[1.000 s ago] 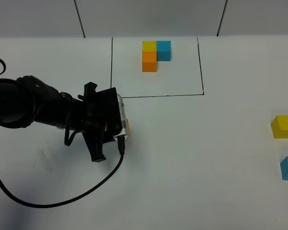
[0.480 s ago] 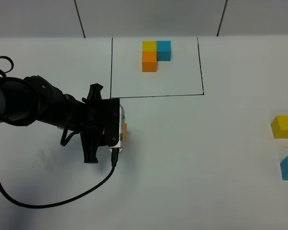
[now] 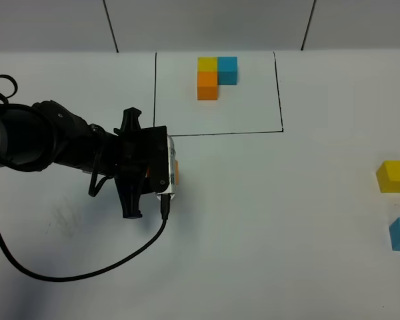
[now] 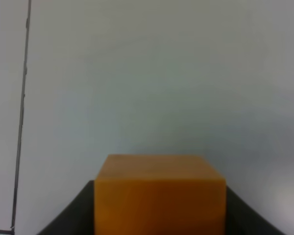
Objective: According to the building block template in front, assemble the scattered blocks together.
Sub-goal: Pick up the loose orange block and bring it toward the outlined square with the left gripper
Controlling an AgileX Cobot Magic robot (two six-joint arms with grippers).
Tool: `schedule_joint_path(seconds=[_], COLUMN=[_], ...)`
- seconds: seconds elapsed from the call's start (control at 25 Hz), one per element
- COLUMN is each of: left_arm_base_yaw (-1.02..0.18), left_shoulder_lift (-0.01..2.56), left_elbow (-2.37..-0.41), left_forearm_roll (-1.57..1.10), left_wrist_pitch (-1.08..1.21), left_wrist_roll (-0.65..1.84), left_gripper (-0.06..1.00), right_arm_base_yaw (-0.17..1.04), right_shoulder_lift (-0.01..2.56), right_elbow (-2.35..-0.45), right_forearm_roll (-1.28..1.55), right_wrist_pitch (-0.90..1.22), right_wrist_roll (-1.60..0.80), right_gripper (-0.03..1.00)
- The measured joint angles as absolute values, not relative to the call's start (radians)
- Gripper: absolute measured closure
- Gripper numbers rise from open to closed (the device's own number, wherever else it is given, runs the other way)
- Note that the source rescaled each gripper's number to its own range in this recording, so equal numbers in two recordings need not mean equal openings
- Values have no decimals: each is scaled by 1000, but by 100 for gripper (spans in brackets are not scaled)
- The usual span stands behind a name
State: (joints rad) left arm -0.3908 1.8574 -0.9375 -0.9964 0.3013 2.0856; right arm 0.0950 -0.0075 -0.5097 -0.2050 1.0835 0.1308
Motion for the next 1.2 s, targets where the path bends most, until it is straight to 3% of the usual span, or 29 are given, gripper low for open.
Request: schedule_joint_path(seconds=[1.2], left_arm_base_yaw=[-391], left_shoulder_lift=[2033], left_elbow=[-990], left_forearm_roll=[-1176], left_wrist_pitch=[334], left_wrist_roll=[2080], left_gripper=[37], right_arm_base_yaw=[95], right_shoulder_lift=[-7], right_elbow=[-510], right_forearm_roll=[-205], right_wrist_pitch=[1084], right_wrist_roll=[131], right_gripper=[97])
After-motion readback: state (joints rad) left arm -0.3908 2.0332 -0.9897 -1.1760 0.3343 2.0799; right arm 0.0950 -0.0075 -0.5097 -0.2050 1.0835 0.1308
